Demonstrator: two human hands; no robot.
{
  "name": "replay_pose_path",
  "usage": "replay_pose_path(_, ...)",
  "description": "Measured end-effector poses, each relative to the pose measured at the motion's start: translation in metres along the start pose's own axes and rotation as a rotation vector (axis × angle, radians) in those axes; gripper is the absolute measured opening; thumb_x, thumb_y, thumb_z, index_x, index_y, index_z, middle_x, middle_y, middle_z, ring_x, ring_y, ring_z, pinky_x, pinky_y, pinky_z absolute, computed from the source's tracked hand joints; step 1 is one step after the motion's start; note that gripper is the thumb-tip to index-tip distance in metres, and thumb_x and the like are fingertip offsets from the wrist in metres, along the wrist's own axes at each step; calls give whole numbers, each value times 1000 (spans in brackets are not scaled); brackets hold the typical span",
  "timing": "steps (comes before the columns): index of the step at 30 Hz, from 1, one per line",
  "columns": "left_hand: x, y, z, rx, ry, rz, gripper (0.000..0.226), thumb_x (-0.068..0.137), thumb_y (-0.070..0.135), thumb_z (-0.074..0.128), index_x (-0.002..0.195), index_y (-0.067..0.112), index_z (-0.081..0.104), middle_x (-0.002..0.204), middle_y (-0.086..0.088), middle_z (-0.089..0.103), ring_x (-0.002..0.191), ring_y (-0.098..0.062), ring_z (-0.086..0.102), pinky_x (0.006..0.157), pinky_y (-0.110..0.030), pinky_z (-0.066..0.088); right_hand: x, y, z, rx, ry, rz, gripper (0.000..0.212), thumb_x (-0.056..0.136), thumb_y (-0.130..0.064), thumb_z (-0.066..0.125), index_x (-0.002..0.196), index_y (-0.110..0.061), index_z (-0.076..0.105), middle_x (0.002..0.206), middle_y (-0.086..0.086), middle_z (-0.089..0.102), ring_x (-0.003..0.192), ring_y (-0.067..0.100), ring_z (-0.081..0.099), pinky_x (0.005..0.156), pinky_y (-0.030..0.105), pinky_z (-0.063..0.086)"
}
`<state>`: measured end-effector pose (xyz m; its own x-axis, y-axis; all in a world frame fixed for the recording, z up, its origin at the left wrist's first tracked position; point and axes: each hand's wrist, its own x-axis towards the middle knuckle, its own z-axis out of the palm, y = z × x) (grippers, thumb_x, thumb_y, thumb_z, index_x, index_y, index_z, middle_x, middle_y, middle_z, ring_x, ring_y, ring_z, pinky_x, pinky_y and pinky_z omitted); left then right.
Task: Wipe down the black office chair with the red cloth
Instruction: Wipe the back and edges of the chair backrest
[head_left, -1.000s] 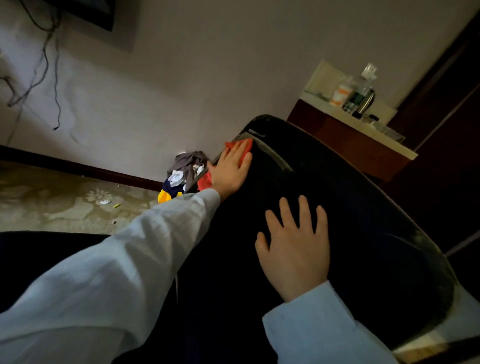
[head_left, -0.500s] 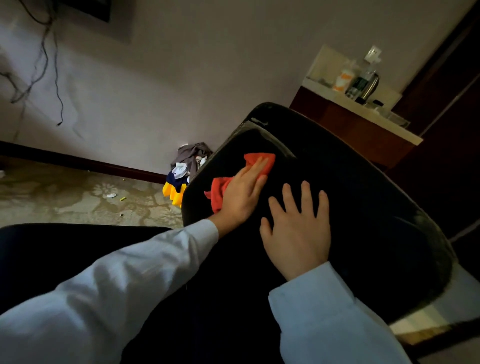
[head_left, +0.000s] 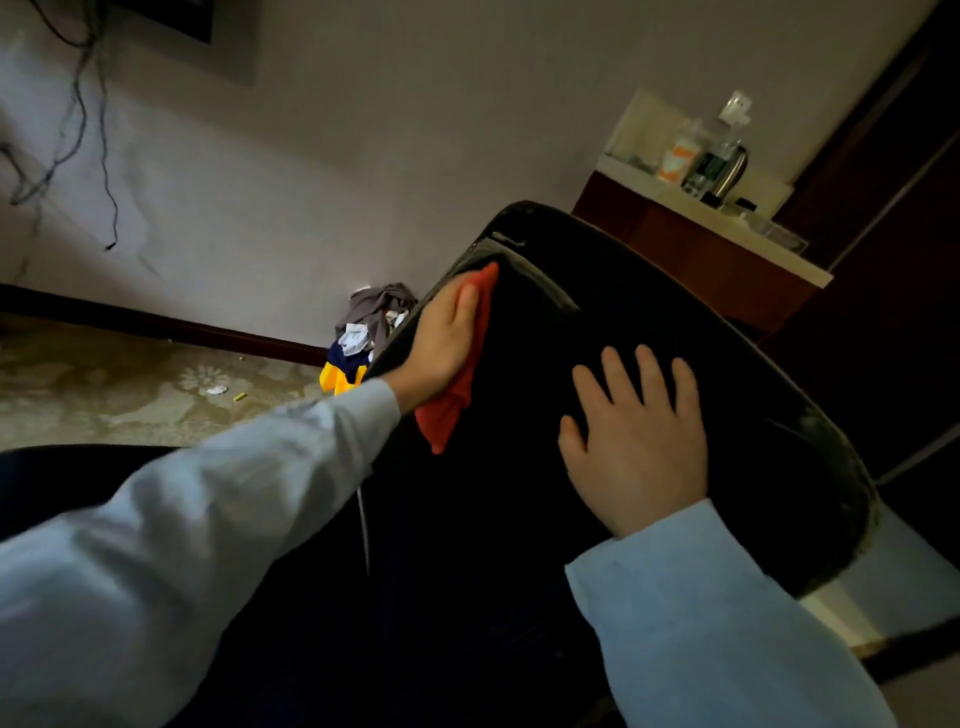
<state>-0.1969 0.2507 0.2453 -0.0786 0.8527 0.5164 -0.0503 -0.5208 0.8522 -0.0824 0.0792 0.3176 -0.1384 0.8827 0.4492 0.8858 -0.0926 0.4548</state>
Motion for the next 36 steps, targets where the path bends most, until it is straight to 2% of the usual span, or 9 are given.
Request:
replay_pose_path(4,58,-11,9,153,65,-102,48,97,37,29,130,12,54,133,-9,55,126,-23,48,111,-39,29,-1,4,7,-63,-79,-95,55,96,-43,29,147,-23,27,155,17,18,143,32,15,107,46,-9)
replay_pose_path(9,78,-26,24,326,-14,-168,51,93,43,27,128,20,56,130,-14,57,121,-36,50,104,-44,36,0,2,18,4,-10,-46,53,72,-41,55,113,-10,68,122,27,58,114,42,56,102,54,21)
replay_pose_path(15,57,-8,28,363,-45,118,35,101,19,38,129,9,56,135,-7,54,128,-21,46,107,-23,24,-1,4,26,89,97,-67,48,69,-32,68,108,-3,70,117,33,58,108,48,57,98,54,23)
replay_pose_path(17,50,-3,31,378,-66,183,37,100,22,38,128,7,56,133,-8,55,126,-21,48,107,-23,26,-1,5,27,95,99,-54,51,69,-35,62,109,-4,69,118,32,58,109,47,56,99,54,24)
replay_pose_path(20,32,3,31,385,-143,261,44,94,26,35,126,7,58,130,-9,58,118,-24,56,105,-28,33,-1,3,26,75,95,-53,54,64,-34,78,108,-4,69,117,32,58,109,47,56,99,53,23)
replay_pose_path(26,-26,29,22,336,-306,412,38,96,22,38,129,14,55,131,6,55,113,-12,52,98,-11,26,0,3,22,20,21,-32,50,68,-34,75,111,-9,69,121,28,58,112,43,56,100,54,33)
replay_pose_path(30,-40,41,-2,-21,-502,174,34,99,20,34,122,11,59,124,-6,61,112,-9,57,101,-24,40,-3,4,10,-18,-82,-73,58,93,-41,44,145,-18,33,152,23,20,141,37,19,113,49,2)
replay_pose_path(33,-26,44,-13,-237,-294,-39,31,103,13,30,121,10,55,118,-8,61,93,3,62,93,-17,44,-3,1,13,-6,-87,-6,50,79,-37,64,123,-13,62,132,27,50,122,41,48,106,51,20)
replay_pose_path(36,7,36,-17,-36,-81,-78,30,102,18,37,119,13,60,110,-4,64,90,-1,62,90,-15,44,-1,-1,8,14,-85,-33,47,76,-35,54,115,-12,68,125,27,56,115,41,55,102,53,34)
